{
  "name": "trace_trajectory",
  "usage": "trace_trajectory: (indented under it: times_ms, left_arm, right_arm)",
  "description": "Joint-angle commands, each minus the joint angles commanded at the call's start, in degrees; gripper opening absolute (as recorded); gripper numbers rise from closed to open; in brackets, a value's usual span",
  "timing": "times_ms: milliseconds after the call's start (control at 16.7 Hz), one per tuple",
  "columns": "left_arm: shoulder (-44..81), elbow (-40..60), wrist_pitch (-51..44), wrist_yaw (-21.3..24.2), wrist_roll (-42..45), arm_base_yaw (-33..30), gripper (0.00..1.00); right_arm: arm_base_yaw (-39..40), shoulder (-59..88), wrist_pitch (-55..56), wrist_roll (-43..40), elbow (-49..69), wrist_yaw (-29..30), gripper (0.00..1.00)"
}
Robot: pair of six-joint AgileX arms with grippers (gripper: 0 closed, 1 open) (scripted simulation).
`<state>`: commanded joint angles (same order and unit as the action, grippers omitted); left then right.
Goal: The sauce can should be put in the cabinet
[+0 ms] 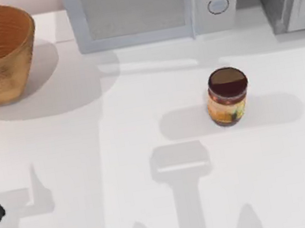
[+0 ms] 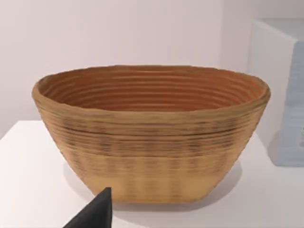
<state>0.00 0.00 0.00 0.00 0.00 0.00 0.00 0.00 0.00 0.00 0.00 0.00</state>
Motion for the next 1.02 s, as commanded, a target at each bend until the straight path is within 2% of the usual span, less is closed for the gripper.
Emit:
trace_trajectory:
  times_ms: [240,420,660,1020]
  left_arm:
    - [0.00,0.00,0.00,0.00,0.00,0.00,1.00]
    - [0.00,0.00,0.00,0.00,0.00,0.00,1.00]
    - [0.00,0.00,0.00,0.00,0.00,0.00,1.00]
    - [0.00,0.00,0.00,0.00,0.00,0.00,1.00]
  right_arm:
    - [0.33,1.38,-0.33,-0.81,0.83,-1.27,1.00]
    - [1.32,7.19,-1.78,-4.24,4.16,-6.09,1.00]
    - [2.49,21.12,-5.31,-12.68,11.97,-16.56,1.00]
    - [2.98,51.01,-12.49,-31.57,28.53,-36.85,1.00]
